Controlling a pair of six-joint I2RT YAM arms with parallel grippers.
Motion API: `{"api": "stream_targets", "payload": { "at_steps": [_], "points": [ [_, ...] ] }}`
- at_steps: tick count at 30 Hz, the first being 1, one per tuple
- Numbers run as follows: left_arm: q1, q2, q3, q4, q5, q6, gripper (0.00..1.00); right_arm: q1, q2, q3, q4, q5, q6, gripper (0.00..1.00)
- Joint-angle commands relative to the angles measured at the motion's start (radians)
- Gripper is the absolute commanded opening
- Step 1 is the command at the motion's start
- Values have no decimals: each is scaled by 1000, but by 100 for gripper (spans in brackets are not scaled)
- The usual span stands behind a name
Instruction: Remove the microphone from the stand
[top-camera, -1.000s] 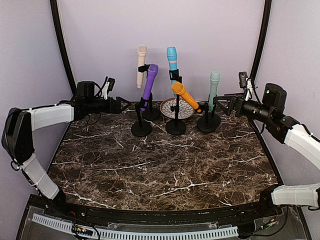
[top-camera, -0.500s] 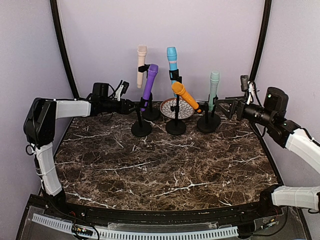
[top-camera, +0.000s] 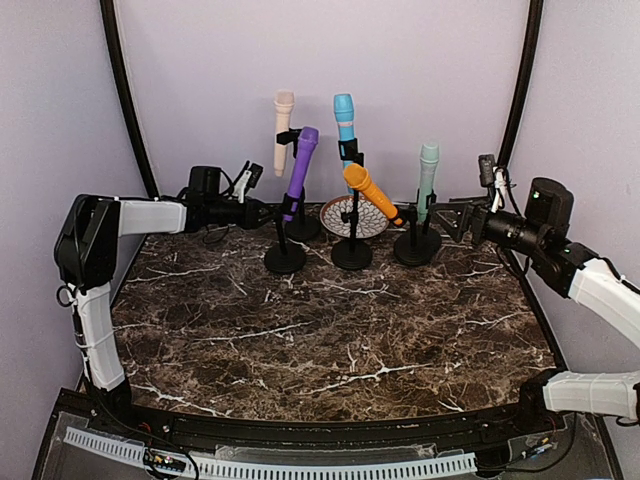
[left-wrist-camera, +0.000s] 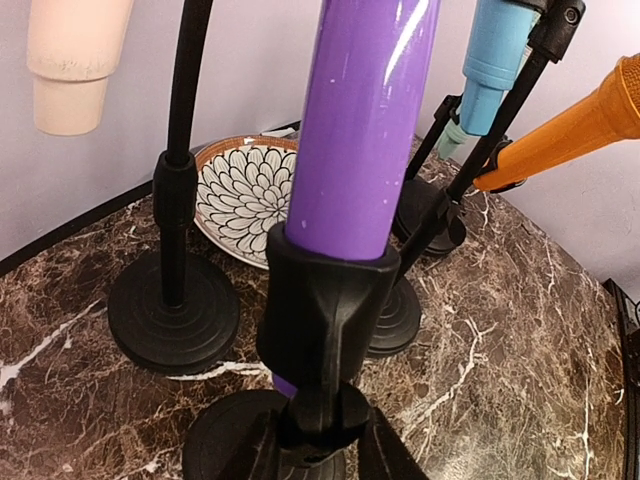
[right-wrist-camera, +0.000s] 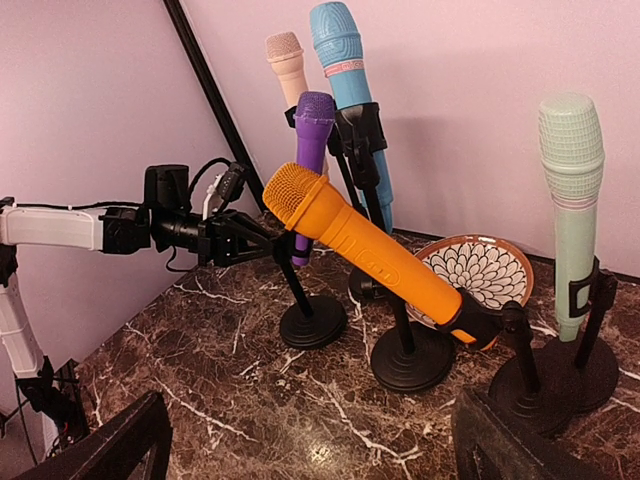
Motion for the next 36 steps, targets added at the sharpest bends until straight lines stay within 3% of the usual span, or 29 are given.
{"api": "stream_targets", "payload": {
  "at_steps": [1,8,14,20,28,32,36],
  "points": [
    [-7,8,43,19,48,7,33,7,2,-6,38,-4,3,99],
    [-16,30,71,6,48,23,37,6,4,-8,29,1,-3,99],
    [-26,27,69,-7,42,50,16,6,-6,-14,24,14,-7,98],
    [-36,-45,7,27,16,100,2,6,-19,-14,21,31,-6,99],
    [-97,-325,-232,76,-144,152,0,20,-32,-6,76,81,98,96],
    [-183,-507,-460,164,-297,131,0,140,-12,17,141,166,156,97],
    [-263,-641,-586,191,-378,77,0,260,95,91,182,199,184,98]
  ]
}}
